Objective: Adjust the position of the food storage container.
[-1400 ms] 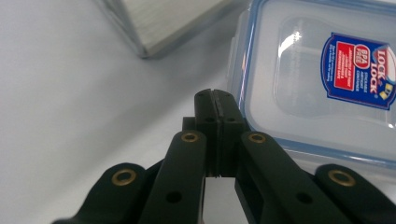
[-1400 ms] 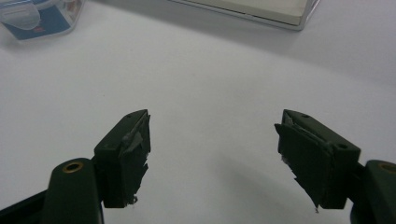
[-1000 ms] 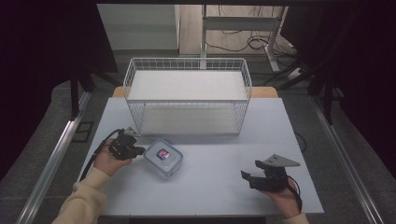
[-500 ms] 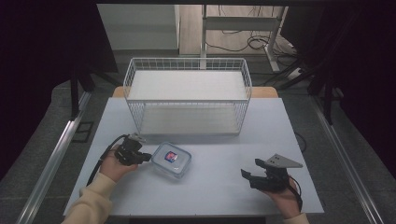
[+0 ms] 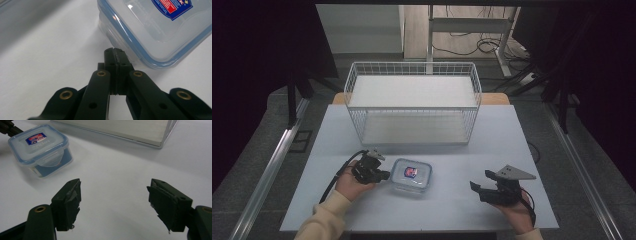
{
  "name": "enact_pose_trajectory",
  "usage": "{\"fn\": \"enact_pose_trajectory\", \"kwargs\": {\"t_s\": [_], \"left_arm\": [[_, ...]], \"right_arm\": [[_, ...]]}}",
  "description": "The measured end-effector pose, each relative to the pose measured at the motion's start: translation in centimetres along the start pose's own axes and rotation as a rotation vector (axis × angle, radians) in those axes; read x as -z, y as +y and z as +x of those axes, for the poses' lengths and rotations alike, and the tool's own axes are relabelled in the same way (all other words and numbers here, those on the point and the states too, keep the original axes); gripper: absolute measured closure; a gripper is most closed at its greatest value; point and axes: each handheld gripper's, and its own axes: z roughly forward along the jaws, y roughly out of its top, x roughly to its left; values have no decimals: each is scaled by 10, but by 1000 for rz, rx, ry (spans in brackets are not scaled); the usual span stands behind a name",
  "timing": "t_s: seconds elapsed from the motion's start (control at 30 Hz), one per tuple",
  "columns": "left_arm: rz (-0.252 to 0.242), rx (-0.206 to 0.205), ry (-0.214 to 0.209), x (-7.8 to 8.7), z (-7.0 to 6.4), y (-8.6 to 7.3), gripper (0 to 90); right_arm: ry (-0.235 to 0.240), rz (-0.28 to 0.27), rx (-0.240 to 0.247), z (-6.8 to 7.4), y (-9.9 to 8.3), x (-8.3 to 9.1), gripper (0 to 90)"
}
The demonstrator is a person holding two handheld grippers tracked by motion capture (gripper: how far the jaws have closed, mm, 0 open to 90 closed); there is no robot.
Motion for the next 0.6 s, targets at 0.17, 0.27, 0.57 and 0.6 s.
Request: {"fn": "enact_pose_trajectory", "kwargs": {"t_s": [0.17,0.27,0.57,0.6], "left_arm": [[4,-15,-3,-4,-5,3,900],[-4,-10,16,-3,-4,1,900],[-112,20,120,31,-1,-19,900],[-127,27,118,35,-2,-21,900]], "right_arm": [[1,-3,1,0,1,1,266],[1,-6,0,-1,1,1,266],[7,-1,28,4,3,1,269],[7,0,30,5,3,0,270]]}}
